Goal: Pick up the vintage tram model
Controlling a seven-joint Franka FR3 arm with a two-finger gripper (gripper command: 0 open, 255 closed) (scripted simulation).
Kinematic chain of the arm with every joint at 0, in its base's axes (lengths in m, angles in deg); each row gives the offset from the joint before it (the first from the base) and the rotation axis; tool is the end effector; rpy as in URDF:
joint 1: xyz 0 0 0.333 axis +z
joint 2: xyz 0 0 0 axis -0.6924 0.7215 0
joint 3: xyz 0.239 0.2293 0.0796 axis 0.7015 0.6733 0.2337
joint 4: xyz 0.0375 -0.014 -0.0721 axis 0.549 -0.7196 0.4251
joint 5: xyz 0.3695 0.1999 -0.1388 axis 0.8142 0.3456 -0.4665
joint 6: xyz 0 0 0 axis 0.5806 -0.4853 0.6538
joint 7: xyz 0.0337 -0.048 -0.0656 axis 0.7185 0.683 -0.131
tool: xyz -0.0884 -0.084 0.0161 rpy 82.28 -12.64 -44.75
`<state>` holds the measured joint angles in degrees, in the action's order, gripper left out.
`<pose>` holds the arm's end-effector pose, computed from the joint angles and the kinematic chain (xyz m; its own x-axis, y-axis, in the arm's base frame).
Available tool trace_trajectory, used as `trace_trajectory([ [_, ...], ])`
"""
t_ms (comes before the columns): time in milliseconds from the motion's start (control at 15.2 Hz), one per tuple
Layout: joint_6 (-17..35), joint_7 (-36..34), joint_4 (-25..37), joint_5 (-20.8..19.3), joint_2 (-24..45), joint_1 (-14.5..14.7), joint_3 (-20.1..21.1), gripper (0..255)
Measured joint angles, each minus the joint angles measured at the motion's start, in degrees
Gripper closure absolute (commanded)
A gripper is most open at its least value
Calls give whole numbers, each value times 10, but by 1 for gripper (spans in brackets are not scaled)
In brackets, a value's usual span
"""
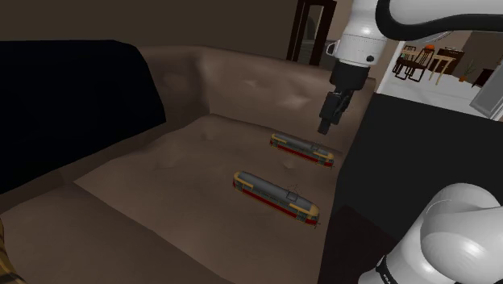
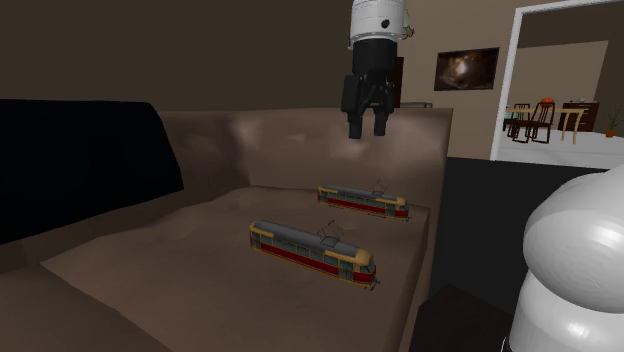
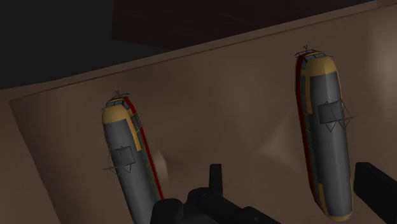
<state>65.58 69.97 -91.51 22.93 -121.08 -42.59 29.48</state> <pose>0.3457 0.0413 0.5714 0.9780 0.2081 0.0162 0.2085 -0.9777 -0.0240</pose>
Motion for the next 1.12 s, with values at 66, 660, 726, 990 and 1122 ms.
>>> trace_trajectory([
  [66,0,0,0,0,0,0,0,0],
  [660,152,-66,-106,46,17,33,82,0],
  [726,172,-73,-117,51,22,37,92,0],
  [990,258,-109,-147,69,64,51,139,0],
  [1122,294,-124,-155,74,86,55,158,0],
])
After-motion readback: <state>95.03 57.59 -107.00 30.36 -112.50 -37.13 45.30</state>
